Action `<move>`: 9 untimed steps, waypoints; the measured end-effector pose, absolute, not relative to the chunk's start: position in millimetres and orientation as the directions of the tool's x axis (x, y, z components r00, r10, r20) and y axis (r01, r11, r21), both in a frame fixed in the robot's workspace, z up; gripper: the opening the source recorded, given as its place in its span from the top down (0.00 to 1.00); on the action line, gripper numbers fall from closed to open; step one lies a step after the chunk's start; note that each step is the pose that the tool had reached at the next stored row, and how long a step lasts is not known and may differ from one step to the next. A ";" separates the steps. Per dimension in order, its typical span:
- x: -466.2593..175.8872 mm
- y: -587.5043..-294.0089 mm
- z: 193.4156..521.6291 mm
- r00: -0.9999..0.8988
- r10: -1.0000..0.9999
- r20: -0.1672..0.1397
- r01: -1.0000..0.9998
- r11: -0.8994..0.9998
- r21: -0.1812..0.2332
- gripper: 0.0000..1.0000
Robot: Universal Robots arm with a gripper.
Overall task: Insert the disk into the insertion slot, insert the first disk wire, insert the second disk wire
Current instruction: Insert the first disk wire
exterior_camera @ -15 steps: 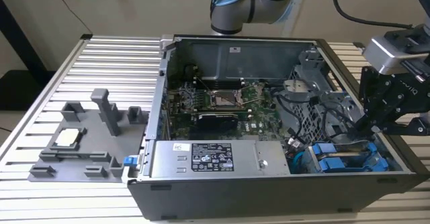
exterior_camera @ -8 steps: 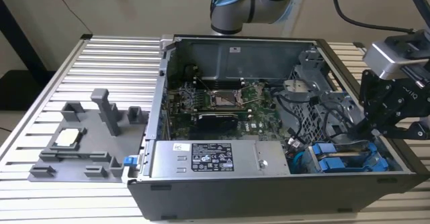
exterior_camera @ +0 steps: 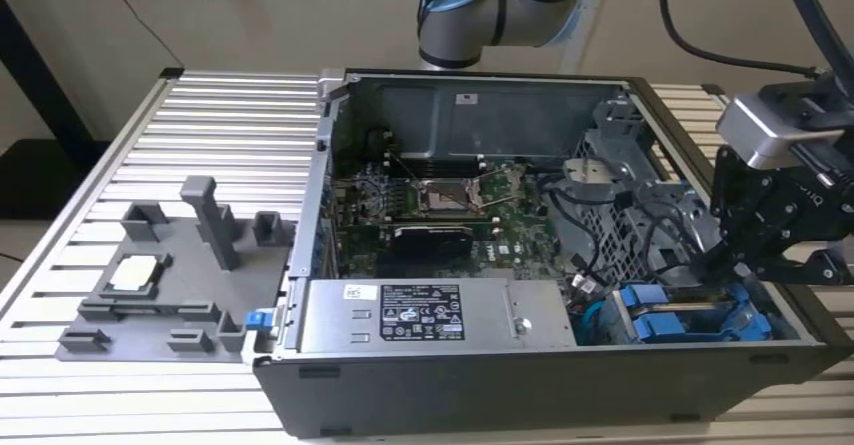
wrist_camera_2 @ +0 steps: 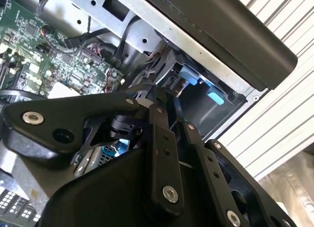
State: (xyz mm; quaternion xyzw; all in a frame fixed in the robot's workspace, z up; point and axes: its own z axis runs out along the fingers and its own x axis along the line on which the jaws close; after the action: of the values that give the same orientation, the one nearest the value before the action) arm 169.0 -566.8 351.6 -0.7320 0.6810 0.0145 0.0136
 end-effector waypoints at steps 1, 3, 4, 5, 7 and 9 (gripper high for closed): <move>169.1 -566.9 350.9 0.070 -0.997 -0.040 -0.998 -0.070 0.000 0.81; 169.3 -567.4 349.7 0.067 -0.997 -0.040 -0.998 -0.067 0.000 0.81; 169.5 -567.7 349.2 0.065 -0.997 -0.040 -0.998 -0.065 0.000 0.81; 169.7 -568.0 348.6 0.064 -0.997 -0.040 -0.998 -0.064 0.000 0.81; 169.9 -568.5 347.8 0.060 -0.997 -0.040 -0.998 -0.060 0.000 0.81; 170.0 -568.6 347.1 0.054 -0.998 -0.040 -0.999 -0.054 0.000 0.81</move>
State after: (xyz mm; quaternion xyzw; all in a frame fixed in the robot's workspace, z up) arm 170.0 -568.6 347.1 -0.7257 0.6878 0.0143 0.0137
